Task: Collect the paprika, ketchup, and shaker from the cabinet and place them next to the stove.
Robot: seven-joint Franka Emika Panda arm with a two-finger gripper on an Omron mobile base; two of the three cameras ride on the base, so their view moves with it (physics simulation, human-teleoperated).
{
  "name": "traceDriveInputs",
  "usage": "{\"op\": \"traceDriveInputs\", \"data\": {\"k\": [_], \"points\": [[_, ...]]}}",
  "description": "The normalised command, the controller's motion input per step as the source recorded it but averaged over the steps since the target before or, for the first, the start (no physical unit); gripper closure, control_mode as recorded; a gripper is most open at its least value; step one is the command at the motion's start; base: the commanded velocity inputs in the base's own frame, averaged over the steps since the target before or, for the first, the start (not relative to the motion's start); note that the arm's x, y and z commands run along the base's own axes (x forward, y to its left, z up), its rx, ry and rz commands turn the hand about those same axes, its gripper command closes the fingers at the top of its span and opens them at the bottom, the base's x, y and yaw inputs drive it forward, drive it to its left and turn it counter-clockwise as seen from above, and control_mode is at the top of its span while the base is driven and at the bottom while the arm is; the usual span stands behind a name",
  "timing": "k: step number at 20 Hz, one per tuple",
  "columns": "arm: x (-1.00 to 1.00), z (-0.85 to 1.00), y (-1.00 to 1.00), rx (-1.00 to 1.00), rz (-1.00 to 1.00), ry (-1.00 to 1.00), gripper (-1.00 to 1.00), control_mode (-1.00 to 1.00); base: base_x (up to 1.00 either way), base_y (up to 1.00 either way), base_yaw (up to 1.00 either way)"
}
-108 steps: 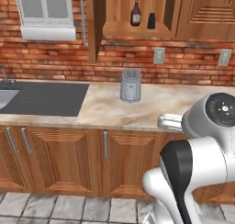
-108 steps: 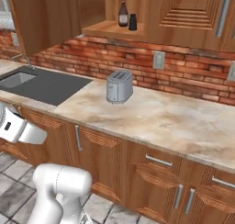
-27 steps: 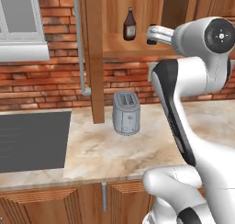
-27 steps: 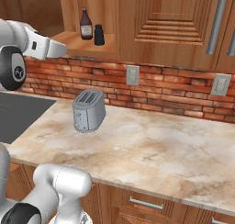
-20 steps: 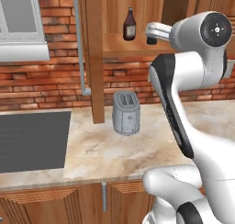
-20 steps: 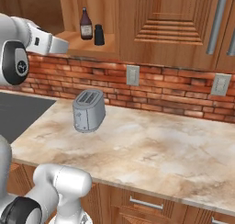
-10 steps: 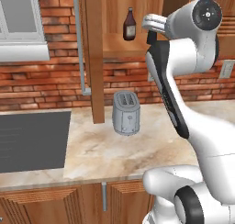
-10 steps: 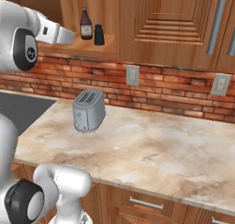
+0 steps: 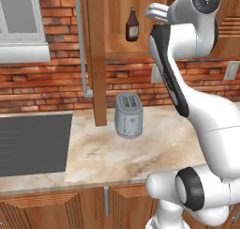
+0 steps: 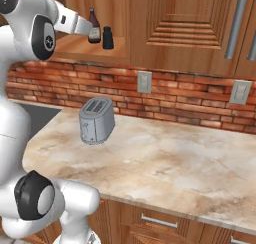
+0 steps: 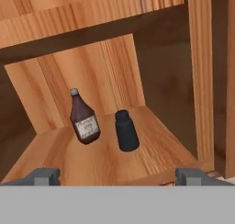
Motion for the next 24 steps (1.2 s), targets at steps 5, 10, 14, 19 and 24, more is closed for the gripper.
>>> {"op": "traceDriveInputs", "data": {"k": [5, 10, 14, 19, 24], "points": [[0.35, -0.04, -0.26, -0.11, 0.00, 0.00, -1.00, -1.00, 0.00, 0.00, 0.00], [0.35, -0.03, -0.09, -0.06, 0.00, 0.00, -1.00, -1.00, 0.00, 0.00, 0.00], [0.36, 0.00, 0.00, 0.00, 0.00, 0.00, -1.00, -1.00, 0.00, 0.00, 0.00], [0.33, -0.02, 0.00, 0.00, 0.00, 0.00, -1.00, -1.00, 0.00, 0.00, 0.00], [0.31, -0.28, 0.00, -0.01, 0.00, 0.00, -1.00, -1.00, 0.00, 0.00, 0.00]]}}
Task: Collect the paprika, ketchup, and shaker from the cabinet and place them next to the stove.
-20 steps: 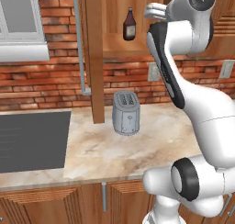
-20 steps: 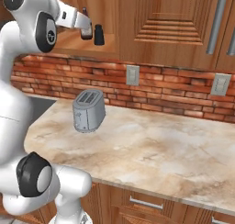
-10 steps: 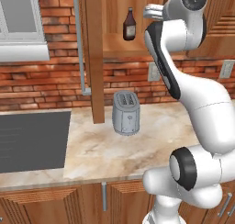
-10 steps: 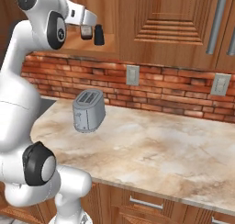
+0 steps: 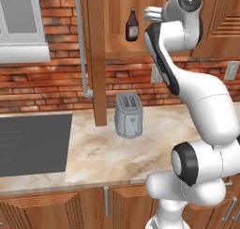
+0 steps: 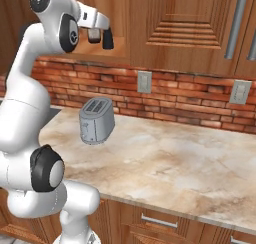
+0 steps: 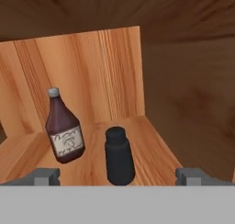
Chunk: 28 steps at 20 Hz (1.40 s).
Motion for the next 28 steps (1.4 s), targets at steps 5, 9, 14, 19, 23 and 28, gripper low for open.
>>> {"op": "traceDriveInputs", "data": {"k": [5, 9, 14, 19, 23, 28], "points": [[0.25, -0.37, 0.00, -0.02, 0.00, 0.00, -1.00, -1.00, 0.00, 0.00, 0.00], [0.23, -0.10, 0.00, 0.00, 0.00, -0.02, -1.00, -1.00, 0.00, 0.00, 0.00], [0.25, -0.03, 0.00, 0.00, 0.00, -0.01, -1.00, -1.00, 0.00, 0.00, 0.00], [0.21, -0.14, -0.01, 0.00, 0.00, -0.01, -1.00, -1.00, 0.00, 0.00, 0.00], [0.20, -0.16, -0.01, 0.00, 0.00, 0.00, -1.00, -1.00, 0.00, 0.00, 0.00], [0.24, -0.05, 0.00, 0.00, 0.00, -0.01, -1.00, -1.00, 0.00, 0.00, 0.00]]}}
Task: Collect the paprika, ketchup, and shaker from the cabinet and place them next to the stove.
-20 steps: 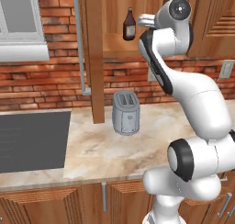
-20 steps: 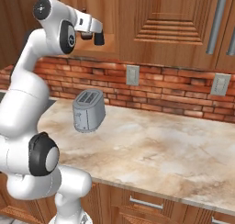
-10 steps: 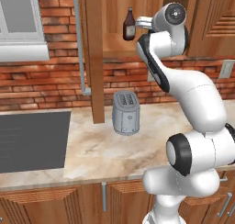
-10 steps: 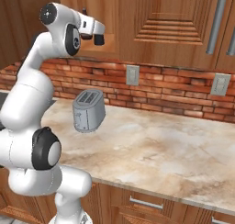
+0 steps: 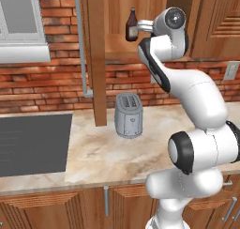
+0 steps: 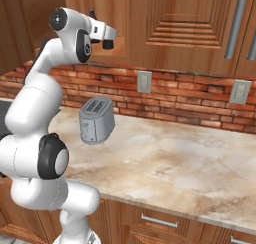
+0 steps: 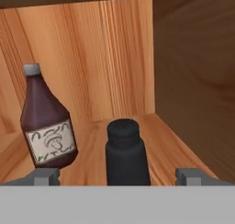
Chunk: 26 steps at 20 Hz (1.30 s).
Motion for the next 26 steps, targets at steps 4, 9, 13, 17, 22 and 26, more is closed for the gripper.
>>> {"op": "traceDriveInputs", "data": {"k": [4, 9, 13, 17, 22, 26], "points": [[0.32, -0.01, 0.00, 0.00, 0.00, 0.00, -1.00, -1.00, 0.00, 0.00, 0.00], [0.33, -0.06, -0.03, 0.00, 0.00, 0.00, -1.00, -1.00, 0.00, 0.00, 0.00], [0.22, -0.16, -0.08, 0.00, 0.00, 0.00, -1.00, -1.00, 0.00, 0.00, 0.00], [0.07, -0.19, -0.04, -0.01, 0.00, 0.00, -1.00, -1.00, 0.00, 0.00, 0.00], [0.00, -0.22, -0.02, -0.01, 0.00, 0.00, -1.00, -1.00, 0.00, 0.00, 0.00], [0.04, -0.14, 0.00, -0.01, 0.00, 0.00, 1.00, -1.00, 0.00, 0.00, 0.00]]}}
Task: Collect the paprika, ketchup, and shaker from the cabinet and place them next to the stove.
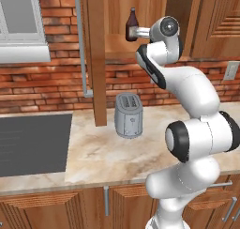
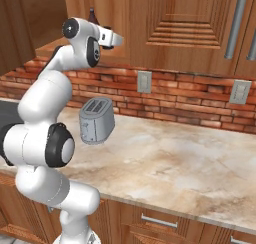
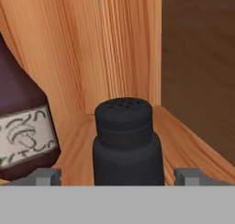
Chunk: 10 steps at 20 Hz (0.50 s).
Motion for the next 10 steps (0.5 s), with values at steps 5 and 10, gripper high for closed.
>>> {"op": "traceDriveInputs", "data": {"k": [5, 10], "points": [[0.17, -0.03, 0.00, 0.00, 0.00, 0.00, 1.00, -1.00, 0.00, 0.00, 0.00], [0.15, 0.00, 0.00, 0.00, 0.00, 0.00, 1.00, -1.00, 0.00, 0.00, 0.00]]}}
